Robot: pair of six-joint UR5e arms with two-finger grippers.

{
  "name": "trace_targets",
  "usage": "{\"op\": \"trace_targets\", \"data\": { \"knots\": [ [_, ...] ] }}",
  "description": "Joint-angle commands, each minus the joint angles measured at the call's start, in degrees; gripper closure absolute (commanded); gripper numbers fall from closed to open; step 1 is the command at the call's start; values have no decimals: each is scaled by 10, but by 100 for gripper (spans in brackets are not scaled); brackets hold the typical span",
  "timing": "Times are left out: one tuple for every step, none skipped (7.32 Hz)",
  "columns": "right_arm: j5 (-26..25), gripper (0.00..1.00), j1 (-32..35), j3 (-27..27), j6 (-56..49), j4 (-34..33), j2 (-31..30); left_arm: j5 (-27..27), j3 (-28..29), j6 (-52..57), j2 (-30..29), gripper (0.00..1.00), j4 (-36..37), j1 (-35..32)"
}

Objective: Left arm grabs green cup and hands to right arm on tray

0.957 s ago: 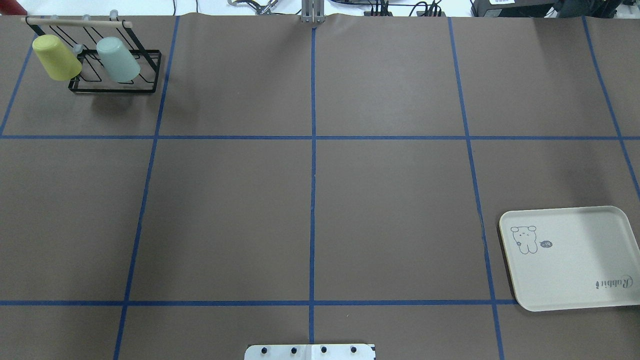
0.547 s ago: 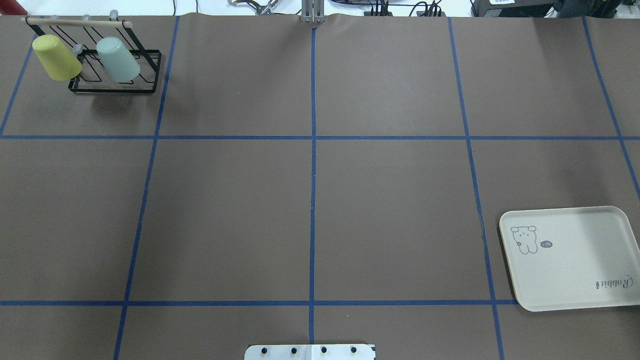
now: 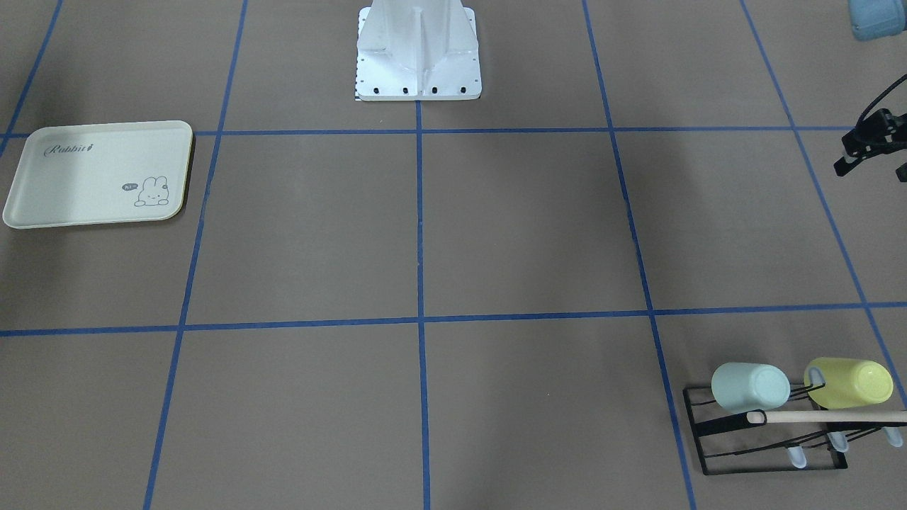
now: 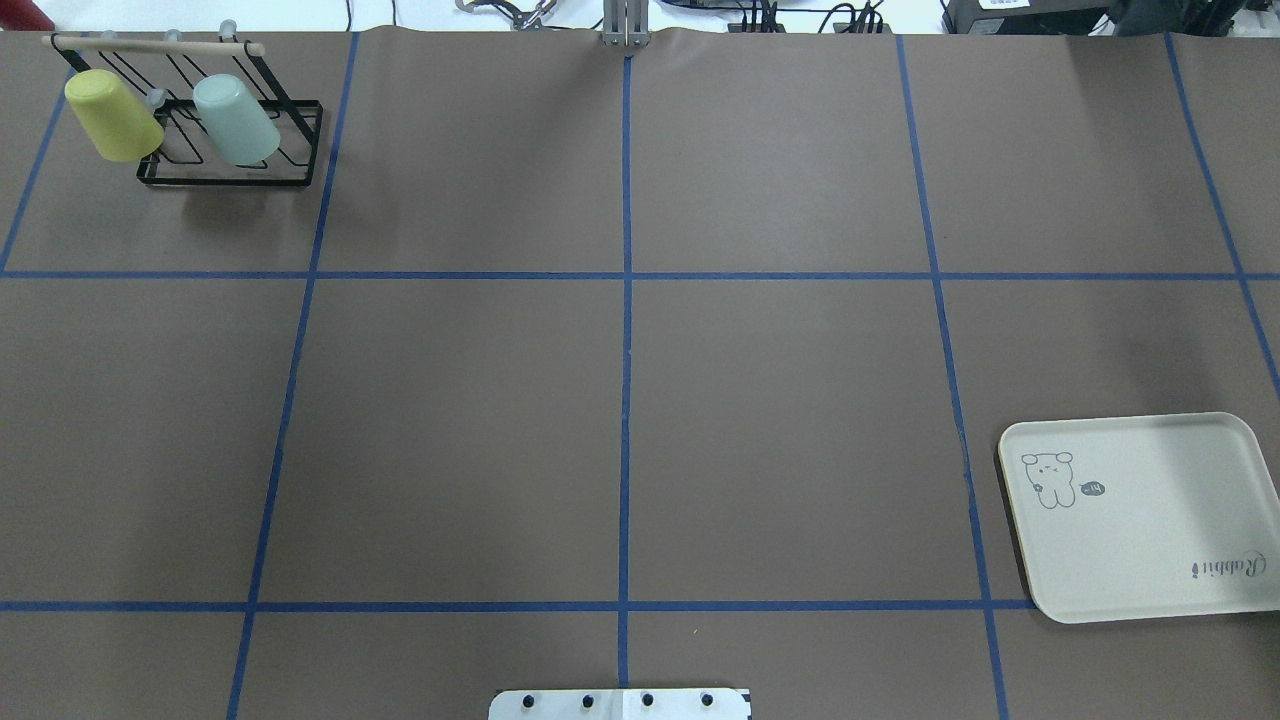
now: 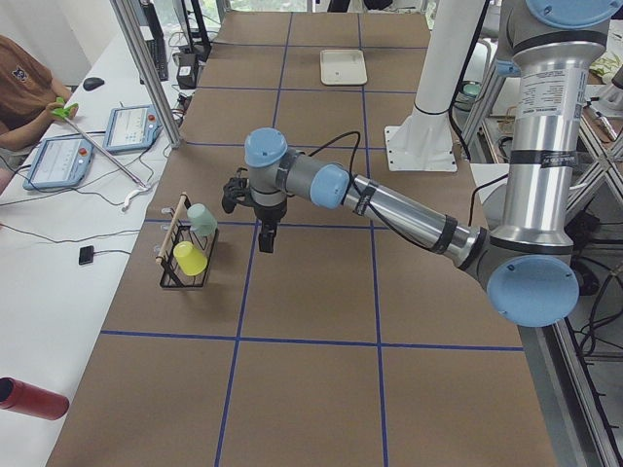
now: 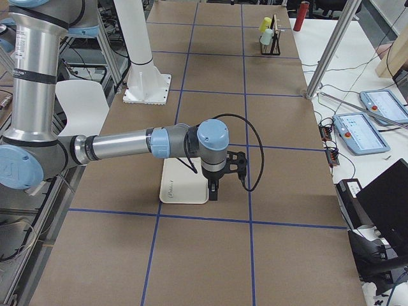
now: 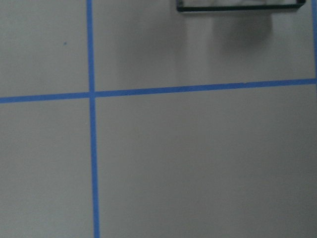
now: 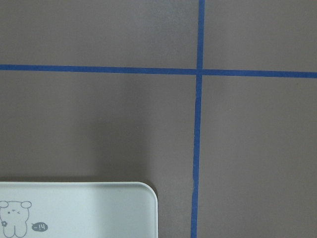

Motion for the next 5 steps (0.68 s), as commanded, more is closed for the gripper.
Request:
{"op": "trace_targets", "data": {
  "knots": [
    [-1,0,-10,-5,1,0,6,57,40,-63,-111,1,0,61],
    [-1,0,-11,-5,0,1,7,59,77,-64,-140,3,-5,64],
    [-1,0,-12,-5,-1,1,8,61,157,-66,-214,3,-4,66],
    [-1,0,-15,-4,-3,1,8,66,228,-62,-256,3,-13,71],
    [-1,0,-18,-4,-4,1,8,88,299,-65,-290,1,-61,80]
  ]
}}
